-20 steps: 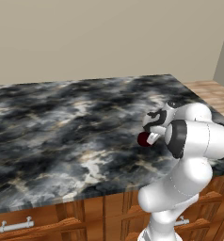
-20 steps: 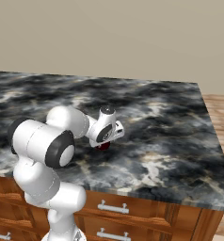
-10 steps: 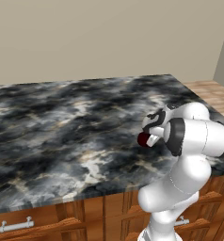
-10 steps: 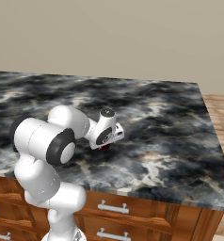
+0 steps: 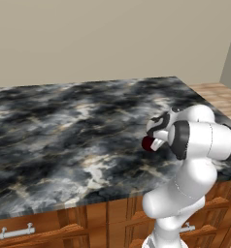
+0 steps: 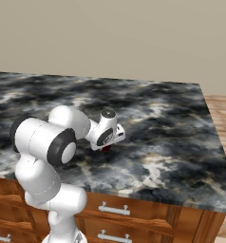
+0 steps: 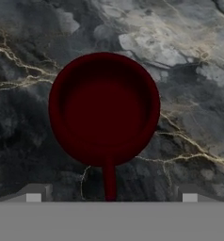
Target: Pick the strainer and mug and place them in the sink. Then turn on the water.
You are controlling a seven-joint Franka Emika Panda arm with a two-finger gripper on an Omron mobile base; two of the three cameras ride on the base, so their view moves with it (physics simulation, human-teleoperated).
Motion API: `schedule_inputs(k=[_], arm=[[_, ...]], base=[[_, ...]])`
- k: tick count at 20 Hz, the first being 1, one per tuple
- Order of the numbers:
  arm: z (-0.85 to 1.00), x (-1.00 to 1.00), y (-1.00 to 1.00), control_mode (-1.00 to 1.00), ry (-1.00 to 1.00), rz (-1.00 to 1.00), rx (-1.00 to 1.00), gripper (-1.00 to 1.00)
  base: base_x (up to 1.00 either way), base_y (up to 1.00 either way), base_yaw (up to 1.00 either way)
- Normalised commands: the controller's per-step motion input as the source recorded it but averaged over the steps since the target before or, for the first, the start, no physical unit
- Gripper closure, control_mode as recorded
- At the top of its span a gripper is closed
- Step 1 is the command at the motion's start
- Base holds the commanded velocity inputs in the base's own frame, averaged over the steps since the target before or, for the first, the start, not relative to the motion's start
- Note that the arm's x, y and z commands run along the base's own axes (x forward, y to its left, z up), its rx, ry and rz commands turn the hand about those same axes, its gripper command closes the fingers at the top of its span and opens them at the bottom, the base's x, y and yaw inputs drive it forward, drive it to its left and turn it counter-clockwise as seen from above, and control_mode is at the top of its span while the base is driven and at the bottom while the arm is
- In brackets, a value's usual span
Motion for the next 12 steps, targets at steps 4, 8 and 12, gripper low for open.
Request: schedule_inputs(k=[4,8,12], arm=[[-0.01,0.11,0.00,-1.00,0.00,0.00,0.00,-1.00],[-0.09,0.05,0.00,-1.00,0.00,0.00,0.00,-1.00],[-0.10,0.01,0.01,-1.00,0.00,0.00,0.00,-1.00]], base=[[0.00,0.00,0.00],[0.00,0.00,0.00],[0.00,0.00,0.00]])
